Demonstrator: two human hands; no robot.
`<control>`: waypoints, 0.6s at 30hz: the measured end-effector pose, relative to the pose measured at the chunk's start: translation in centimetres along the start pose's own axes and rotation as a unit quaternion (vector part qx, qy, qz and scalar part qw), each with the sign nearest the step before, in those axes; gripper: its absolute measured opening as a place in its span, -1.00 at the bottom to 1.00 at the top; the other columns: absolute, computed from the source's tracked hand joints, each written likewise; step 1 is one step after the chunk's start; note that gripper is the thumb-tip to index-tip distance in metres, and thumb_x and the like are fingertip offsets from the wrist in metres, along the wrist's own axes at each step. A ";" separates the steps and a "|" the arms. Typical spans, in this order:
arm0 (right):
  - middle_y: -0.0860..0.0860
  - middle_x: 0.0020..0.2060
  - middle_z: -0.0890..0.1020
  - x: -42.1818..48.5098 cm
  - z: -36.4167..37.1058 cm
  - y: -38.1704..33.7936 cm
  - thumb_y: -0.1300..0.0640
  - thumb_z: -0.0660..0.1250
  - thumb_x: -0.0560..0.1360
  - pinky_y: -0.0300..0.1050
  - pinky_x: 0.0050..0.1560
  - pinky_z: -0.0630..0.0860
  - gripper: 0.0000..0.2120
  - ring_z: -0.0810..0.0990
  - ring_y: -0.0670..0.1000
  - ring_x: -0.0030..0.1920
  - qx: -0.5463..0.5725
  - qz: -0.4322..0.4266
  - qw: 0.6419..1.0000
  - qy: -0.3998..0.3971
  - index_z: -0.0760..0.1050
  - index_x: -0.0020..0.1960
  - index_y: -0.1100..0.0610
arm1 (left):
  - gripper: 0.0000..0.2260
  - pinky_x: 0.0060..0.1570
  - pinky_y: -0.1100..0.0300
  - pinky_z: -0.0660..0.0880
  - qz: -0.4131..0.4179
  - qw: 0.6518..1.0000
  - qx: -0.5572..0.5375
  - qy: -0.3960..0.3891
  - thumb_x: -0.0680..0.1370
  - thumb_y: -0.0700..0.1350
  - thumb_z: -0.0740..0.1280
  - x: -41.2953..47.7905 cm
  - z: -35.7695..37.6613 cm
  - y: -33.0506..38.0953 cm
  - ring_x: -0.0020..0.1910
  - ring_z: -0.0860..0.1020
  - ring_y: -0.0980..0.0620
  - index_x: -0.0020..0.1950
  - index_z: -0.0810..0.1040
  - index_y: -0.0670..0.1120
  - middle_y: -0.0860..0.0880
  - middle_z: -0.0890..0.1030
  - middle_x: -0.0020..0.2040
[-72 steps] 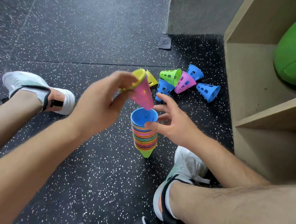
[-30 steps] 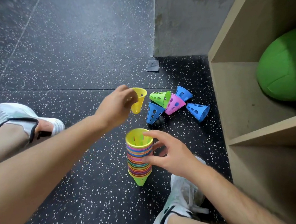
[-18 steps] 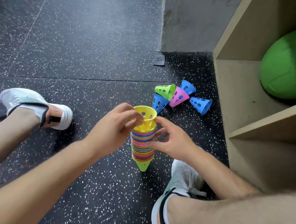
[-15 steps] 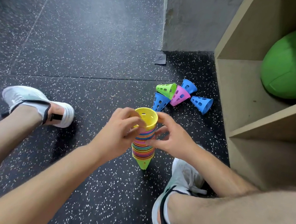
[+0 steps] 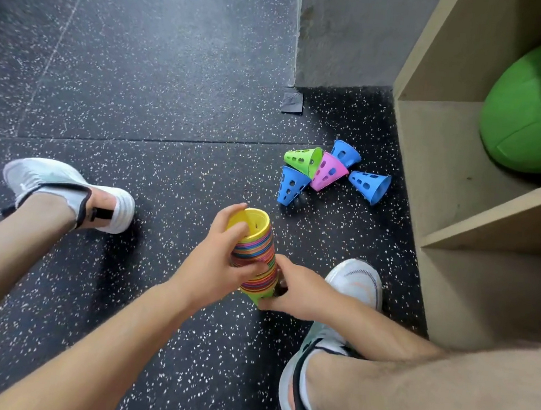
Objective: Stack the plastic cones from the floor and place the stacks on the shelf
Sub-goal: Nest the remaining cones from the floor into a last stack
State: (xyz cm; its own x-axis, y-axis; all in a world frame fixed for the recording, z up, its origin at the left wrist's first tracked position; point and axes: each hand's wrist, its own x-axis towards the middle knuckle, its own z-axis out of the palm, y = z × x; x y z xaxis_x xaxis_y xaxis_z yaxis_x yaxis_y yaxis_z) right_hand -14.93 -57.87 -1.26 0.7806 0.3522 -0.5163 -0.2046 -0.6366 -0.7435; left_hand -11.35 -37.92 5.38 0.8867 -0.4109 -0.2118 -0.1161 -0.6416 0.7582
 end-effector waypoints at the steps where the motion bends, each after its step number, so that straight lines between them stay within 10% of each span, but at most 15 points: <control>1: -0.17 0.02 0.62 0.1 0.3 0.3 -0.11 0.57 0.32 -0.09 0.10 0.56 -0.39 0.60 -0.11 0.00 0.005 0.008 1.000 0.005 0.37 0.28 -0.13 | -0.71 0.18 0.01 0.58 -0.003 1.000 -0.004 -0.001 0.49 -0.07 0.58 0.1 0.1 -0.2 0.24 0.54 0.07 0.04 0.50 -0.03 0.21 0.15 0.56; 18: -0.15 0.03 0.60 5.2 -8.6 -0.8 0.04 0.47 0.42 -0.16 0.05 0.57 -0.37 0.61 -0.18 -0.06 0.078 -0.007 0.994 0.071 0.32 0.44 -0.09 | -0.59 -0.08 0.40 0.35 0.087 0.993 0.081 0.023 0.49 -0.14 0.57 7.9 -1.6 1.5 0.16 0.47 0.08 -0.13 0.30 0.09 0.02 0.15 0.62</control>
State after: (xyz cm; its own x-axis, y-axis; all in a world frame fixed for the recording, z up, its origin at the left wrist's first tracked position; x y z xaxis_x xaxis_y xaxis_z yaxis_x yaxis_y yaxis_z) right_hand -5.61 -61.45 0.29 0.8573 0.2521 -0.4489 -0.2745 -0.5137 -0.8128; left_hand -3.82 -41.08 5.87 0.8658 -0.4972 -0.0561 -0.3363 -0.6613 0.6705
